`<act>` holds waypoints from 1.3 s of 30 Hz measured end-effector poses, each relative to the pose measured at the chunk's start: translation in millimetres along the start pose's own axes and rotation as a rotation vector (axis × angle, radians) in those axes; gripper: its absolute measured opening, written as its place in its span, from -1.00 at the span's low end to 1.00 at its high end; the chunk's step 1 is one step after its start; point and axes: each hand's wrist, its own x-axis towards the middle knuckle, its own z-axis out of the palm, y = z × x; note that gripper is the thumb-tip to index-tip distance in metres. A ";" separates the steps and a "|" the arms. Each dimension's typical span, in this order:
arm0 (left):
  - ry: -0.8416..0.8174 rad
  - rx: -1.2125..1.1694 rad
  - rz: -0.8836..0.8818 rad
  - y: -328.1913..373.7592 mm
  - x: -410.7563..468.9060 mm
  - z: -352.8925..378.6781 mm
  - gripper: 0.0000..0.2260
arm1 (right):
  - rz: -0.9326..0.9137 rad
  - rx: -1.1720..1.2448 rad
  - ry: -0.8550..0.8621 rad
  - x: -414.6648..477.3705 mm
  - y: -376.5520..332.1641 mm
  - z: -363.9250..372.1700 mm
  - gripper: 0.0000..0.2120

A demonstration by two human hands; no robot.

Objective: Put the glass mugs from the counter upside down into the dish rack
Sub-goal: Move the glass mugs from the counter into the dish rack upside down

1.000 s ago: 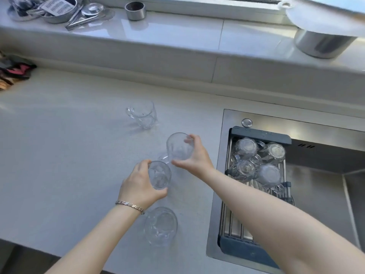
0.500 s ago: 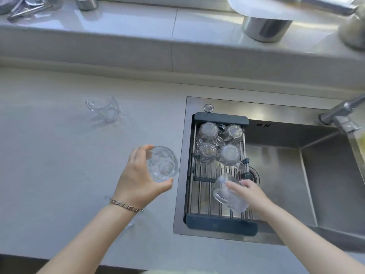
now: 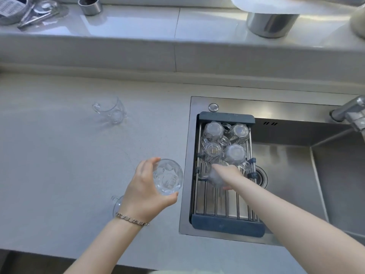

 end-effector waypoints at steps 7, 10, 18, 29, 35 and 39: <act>-0.057 -0.081 -0.095 6.8 -0.3 13.2 -0.25 | -0.212 0.151 -0.064 -26.0 53.2 -23.1 -0.42; -0.110 -0.182 -0.236 20.2 5.1 21.5 -0.32 | -0.440 0.103 -0.033 -50.7 65.9 -30.9 -0.36; -0.582 -0.782 -0.721 76.2 20.4 64.7 -0.58 | -1.149 -0.019 0.145 -97.8 77.1 -38.8 -0.18; -0.511 0.646 0.365 40.2 45.8 131.9 -0.47 | -0.295 -0.075 0.336 -74.7 63.2 -75.8 -0.37; -0.411 0.801 0.440 21.2 55.3 151.8 -0.30 | -0.170 -0.600 0.329 -37.7 51.1 -46.0 -0.34; -0.408 0.820 0.422 11.7 56.5 151.4 -0.27 | -0.229 -0.730 0.357 -25.8 53.1 -33.4 -0.32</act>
